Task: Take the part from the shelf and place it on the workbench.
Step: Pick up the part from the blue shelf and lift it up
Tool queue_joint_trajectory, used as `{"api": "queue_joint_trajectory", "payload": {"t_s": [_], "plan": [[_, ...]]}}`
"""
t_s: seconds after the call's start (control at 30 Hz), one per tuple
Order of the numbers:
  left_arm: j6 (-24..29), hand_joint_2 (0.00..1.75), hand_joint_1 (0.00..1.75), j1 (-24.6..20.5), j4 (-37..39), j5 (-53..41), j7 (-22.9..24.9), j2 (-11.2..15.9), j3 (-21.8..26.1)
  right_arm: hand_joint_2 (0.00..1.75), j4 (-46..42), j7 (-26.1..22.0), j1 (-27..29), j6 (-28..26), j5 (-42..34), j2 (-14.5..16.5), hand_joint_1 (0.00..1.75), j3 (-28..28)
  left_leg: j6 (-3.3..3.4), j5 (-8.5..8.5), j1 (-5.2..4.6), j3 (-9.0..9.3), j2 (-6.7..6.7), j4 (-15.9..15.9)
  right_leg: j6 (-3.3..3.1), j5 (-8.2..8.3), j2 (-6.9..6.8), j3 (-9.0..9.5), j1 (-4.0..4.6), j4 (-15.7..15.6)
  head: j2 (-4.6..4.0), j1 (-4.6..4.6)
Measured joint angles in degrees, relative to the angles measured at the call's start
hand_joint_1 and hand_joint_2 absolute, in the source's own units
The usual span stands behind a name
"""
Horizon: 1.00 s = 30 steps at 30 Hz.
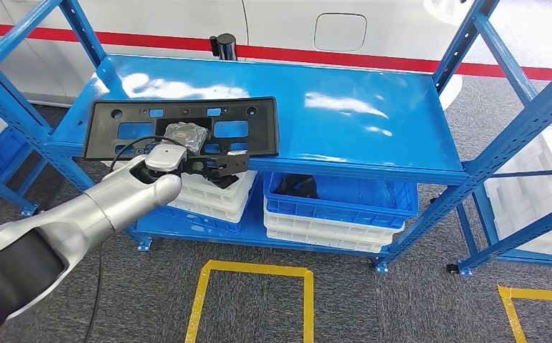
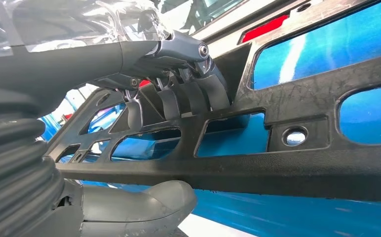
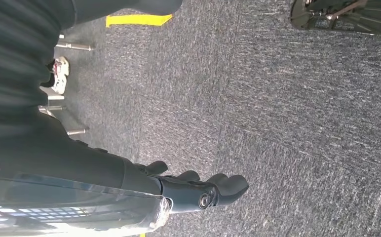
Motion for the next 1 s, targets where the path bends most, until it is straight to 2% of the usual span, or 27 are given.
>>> {"api": "queue_joint_trajectory", "payload": {"t_s": [0.67,1.0], "plan": [[-0.05,1.75,1.75,-0.12,0.0,-1.23,-0.71,0.04,-0.01,1.75,0.0,-0.47,-0.03,-0.41,-0.03,-0.14,0.0,-0.01,0.0,0.0,0.0,0.02,0.0,0.0,0.0,0.0,-0.01,0.03,0.0,0.0,0.0,0.0],[0.28,1.75,1.75,-2.72,-0.77,-4.14,-0.54,-0.76,-0.02,1.75,0.0,-0.47,-0.43,-0.15,0.11,-0.75,0.0,0.0,0.04,0.03,0.0,-0.03,-0.45,0.01,0.01,0.01,-0.04,0.0,-0.04,-0.01,0.0,0.01]]}}
